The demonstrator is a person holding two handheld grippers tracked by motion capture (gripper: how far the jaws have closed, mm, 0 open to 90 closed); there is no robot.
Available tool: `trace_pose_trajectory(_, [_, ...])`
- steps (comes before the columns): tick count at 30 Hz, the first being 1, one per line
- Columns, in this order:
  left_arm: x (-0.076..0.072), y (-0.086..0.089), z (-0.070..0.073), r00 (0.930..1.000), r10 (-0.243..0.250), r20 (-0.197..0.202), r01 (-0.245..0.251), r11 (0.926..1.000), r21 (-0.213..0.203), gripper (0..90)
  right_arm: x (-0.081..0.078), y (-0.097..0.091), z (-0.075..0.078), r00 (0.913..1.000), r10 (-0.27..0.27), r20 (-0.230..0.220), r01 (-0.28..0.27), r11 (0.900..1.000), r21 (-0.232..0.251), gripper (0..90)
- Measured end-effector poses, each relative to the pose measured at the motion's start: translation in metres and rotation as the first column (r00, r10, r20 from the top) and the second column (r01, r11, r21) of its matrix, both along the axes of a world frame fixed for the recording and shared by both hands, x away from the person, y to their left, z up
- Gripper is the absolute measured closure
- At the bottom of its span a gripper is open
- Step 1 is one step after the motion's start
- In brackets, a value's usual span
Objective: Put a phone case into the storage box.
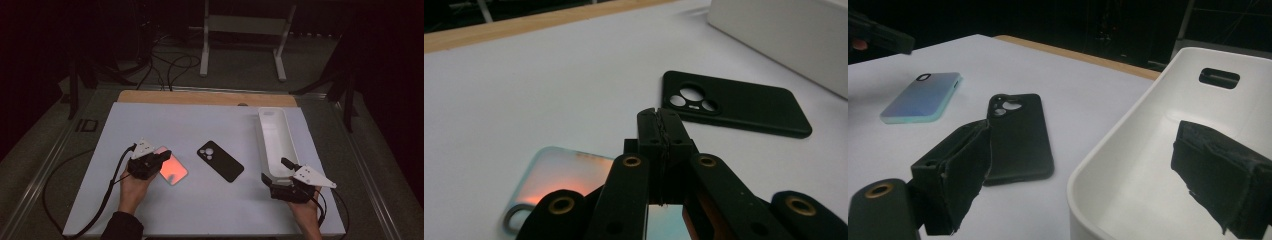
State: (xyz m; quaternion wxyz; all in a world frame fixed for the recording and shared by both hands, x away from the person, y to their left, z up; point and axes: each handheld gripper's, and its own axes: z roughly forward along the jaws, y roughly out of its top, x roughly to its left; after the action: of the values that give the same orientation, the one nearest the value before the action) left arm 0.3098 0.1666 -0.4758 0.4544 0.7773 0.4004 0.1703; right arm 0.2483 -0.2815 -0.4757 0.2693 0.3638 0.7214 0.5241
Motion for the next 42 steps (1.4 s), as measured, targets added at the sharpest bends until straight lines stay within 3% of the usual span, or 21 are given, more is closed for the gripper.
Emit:
trace_pose_trajectory(11, [0.01,-0.024,-0.01,0.9988,-0.034,-0.035,0.035,0.9979,0.053,90.0,-0.001,0.0,0.0,1.0,-0.007,0.003,0.007,1.0,0.004,9.4])
trace_pose_trajectory(21, [0.015,-0.053,-0.025,0.9923,-0.074,-0.099,0.086,0.9896,0.116,90.0,-0.002,0.0,0.0,0.9999,-0.01,0.007,0.01,0.9999,0.005,9.4])
trace_pose_trajectory(34, [0.018,-0.067,-0.042,0.9808,-0.083,-0.177,0.113,0.9786,0.171,90.0,-0.003,-0.001,0.001,0.9999,-0.01,0.009,0.01,0.9999,0.006,9.5])
trace_pose_trajectory(42, [0.015,-0.069,-0.044,0.9786,-0.077,-0.191,0.114,0.9747,0.192,90.0,-0.003,-0.001,0.001,0.9998,-0.012,0.012,0.012,0.9999,0.005,9.5])
